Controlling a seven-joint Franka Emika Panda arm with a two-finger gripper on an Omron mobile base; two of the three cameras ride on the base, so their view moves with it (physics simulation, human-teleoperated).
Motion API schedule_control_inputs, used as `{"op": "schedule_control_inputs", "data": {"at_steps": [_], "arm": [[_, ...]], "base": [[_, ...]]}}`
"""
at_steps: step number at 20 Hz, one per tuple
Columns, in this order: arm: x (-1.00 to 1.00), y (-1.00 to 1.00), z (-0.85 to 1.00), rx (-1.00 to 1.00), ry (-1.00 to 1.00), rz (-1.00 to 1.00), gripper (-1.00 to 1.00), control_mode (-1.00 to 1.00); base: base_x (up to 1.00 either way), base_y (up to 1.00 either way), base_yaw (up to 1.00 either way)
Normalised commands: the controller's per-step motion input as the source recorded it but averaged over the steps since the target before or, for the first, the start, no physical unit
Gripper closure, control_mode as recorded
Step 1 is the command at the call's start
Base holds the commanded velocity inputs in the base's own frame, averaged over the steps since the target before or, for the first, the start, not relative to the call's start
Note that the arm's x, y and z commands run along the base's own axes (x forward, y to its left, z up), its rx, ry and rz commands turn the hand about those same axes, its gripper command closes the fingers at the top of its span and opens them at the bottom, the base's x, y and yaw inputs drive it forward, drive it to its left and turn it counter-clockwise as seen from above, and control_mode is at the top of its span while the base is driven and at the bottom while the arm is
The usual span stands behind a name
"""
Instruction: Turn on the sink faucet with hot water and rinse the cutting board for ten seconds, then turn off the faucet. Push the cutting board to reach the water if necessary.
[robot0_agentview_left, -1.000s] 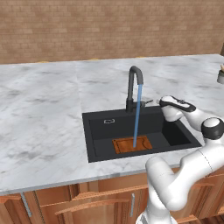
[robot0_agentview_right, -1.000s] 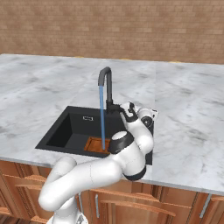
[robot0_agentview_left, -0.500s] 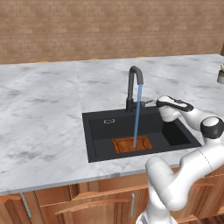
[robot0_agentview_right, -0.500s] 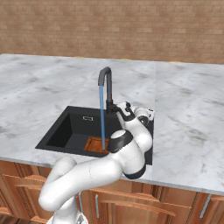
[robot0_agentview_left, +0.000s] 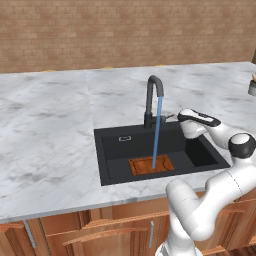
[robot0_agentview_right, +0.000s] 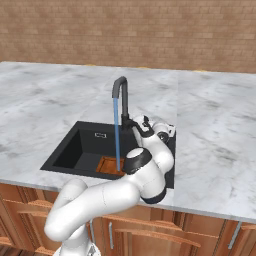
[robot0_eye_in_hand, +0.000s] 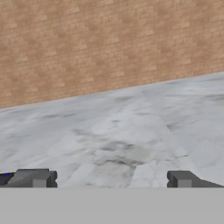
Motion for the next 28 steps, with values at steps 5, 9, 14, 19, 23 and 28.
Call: {"op": "schedule_control_inputs", "data": {"at_steps": [5,9,14,19,23,28], "arm": [[0.01,0.0,-0.19,0.0,0.0,0.0,-1.0,-1.0],[0.0,0.0,-0.19,0.0,0.0,0.0,-1.0,-1.0],[0.17,0.01,-0.03,0.0,0.0,0.0,-1.0,-1.0],[0.12,0.0,0.0,0.0,0.0,0.0,-1.0,-1.0],[0.0,0.06,0.0,0.0,-0.02,0.03,-1.0,-1.0],[0.0,0.24,0.0,0.0,-0.01,0.04,-1.0,-1.0]], "base": [[0.0,0.0,0.0],[0.0,0.0,0.0],[0.0,0.0,0.0],[0.0,0.0,0.0],[0.0,0.0,0.0],[0.0,0.0,0.0]]}}
